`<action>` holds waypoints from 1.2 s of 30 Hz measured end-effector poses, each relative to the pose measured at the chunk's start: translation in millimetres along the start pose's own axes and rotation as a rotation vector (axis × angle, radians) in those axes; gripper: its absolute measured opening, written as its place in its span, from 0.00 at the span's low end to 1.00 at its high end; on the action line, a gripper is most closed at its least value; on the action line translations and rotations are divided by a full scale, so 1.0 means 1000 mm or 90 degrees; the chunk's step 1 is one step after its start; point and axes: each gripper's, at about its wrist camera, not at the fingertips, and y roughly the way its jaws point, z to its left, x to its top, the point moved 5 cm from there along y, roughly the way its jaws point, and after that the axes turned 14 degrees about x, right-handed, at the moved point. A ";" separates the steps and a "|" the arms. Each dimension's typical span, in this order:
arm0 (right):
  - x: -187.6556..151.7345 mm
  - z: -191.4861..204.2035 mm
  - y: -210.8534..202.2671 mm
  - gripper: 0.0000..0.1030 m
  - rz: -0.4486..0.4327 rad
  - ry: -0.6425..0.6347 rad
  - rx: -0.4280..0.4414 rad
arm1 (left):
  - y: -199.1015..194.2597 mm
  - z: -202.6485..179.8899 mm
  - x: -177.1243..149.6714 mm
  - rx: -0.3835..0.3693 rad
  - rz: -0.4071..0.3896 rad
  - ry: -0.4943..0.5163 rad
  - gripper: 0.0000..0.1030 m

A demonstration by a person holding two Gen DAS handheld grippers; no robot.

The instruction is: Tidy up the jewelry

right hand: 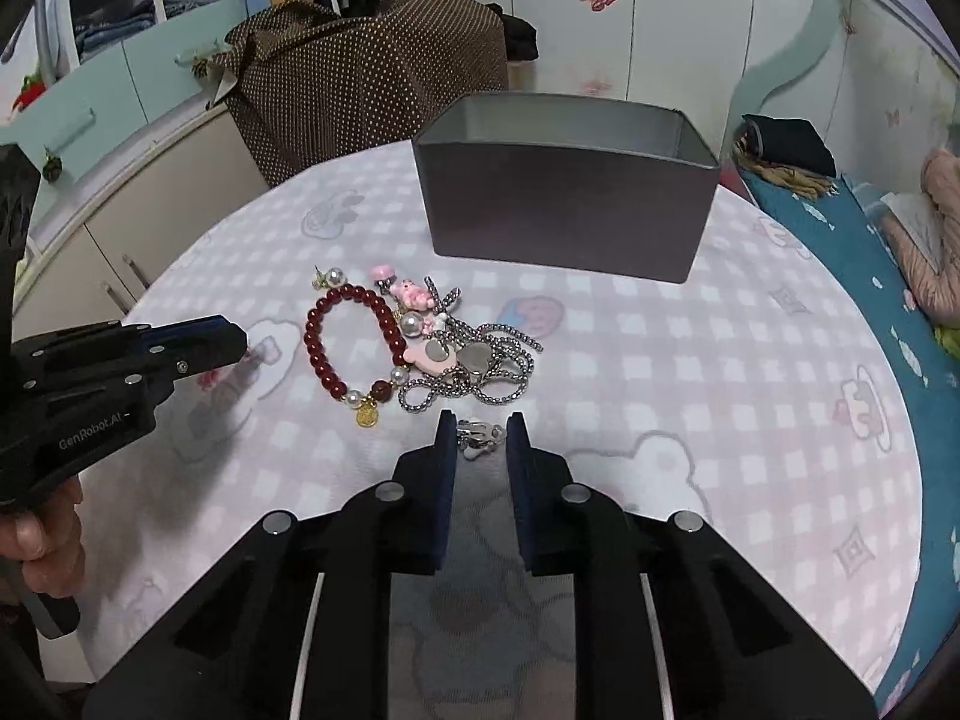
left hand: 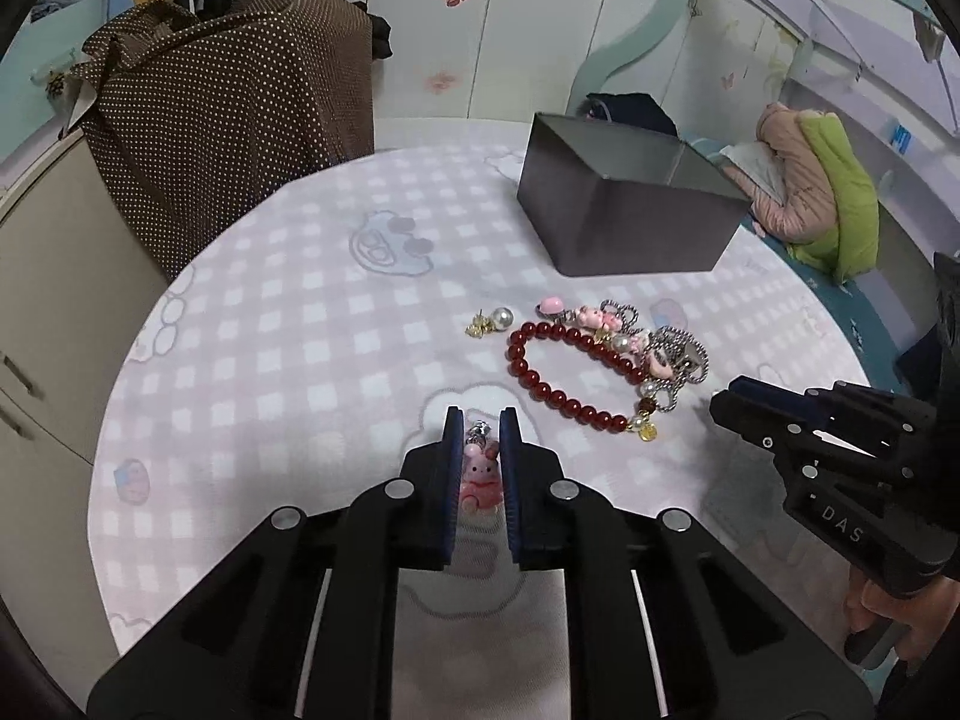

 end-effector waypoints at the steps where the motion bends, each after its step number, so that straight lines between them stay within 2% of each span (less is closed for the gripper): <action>1: 0.000 0.001 -0.002 0.15 -0.002 0.000 0.001 | -0.001 0.001 0.001 -0.001 -0.002 -0.001 0.12; 11: 0.024 0.012 -0.036 0.15 -0.043 -0.008 0.023 | -0.037 0.002 0.021 -0.026 -0.047 -0.010 0.12; 18: 0.074 0.012 -0.070 0.15 -0.102 -0.049 0.011 | -0.074 -0.008 0.069 -0.040 -0.122 0.002 0.12; 23: 0.118 0.004 -0.085 0.15 -0.141 -0.071 -0.008 | -0.091 -0.018 0.120 -0.055 -0.170 -0.003 0.12; 29: 0.154 -0.014 -0.084 0.15 -0.147 -0.058 -0.009 | -0.080 -0.041 0.169 -0.105 -0.161 -0.004 0.12; 36: 0.169 -0.037 -0.064 0.15 -0.114 -0.028 -0.005 | -0.039 -0.068 0.197 -0.127 -0.104 0.005 0.12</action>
